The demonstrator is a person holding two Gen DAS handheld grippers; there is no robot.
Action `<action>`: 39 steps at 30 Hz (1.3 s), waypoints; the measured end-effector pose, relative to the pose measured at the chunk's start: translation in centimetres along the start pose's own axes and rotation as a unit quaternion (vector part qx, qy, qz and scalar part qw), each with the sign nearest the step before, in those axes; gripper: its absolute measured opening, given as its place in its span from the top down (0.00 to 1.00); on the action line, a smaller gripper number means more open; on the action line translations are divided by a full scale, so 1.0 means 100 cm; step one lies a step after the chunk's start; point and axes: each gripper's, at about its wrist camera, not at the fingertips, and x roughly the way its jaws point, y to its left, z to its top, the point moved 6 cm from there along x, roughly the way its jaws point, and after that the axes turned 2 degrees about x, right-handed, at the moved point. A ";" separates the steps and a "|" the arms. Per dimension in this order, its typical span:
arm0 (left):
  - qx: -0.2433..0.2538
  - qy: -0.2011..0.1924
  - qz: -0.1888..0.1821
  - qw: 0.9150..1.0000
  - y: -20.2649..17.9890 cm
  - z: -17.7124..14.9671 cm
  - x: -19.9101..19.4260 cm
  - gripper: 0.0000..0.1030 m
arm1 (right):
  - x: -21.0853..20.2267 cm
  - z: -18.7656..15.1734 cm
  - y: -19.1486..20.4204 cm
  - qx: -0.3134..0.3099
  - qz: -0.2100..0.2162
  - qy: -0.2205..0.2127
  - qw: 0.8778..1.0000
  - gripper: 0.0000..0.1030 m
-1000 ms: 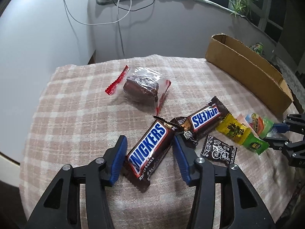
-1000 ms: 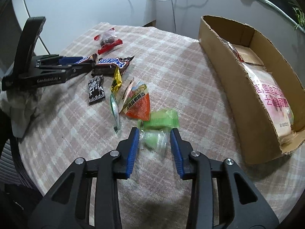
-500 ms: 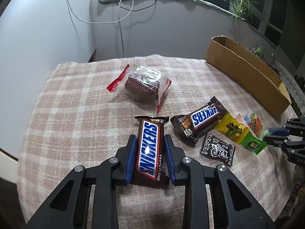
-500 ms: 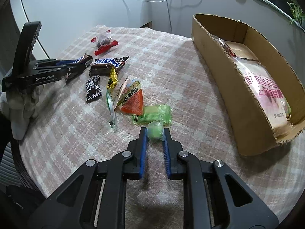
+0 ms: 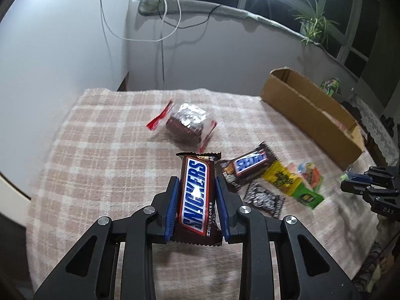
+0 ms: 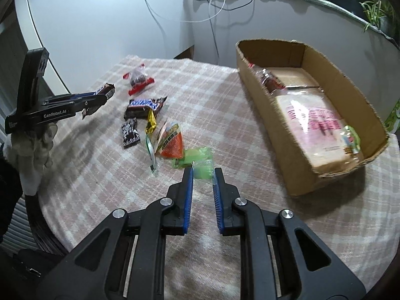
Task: Organize snacks
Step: 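Carry the Snickers bar with the left tool toward the box while the right tool carries the green bag there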
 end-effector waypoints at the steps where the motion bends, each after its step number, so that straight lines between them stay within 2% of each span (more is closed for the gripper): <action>1: 0.001 -0.003 -0.002 1.000 -0.003 0.002 -0.002 0.74 | -0.004 0.001 -0.002 0.002 0.000 -0.006 1.000 0.84; 20: 0.033 -0.036 -0.060 0.997 -0.086 0.055 0.001 0.74 | -0.059 0.027 -0.075 0.040 -0.041 -0.059 0.997 0.84; 39: 0.063 -0.035 -0.098 0.993 -0.162 0.099 0.037 0.74 | -0.057 0.053 -0.141 0.062 -0.059 -0.066 0.994 0.84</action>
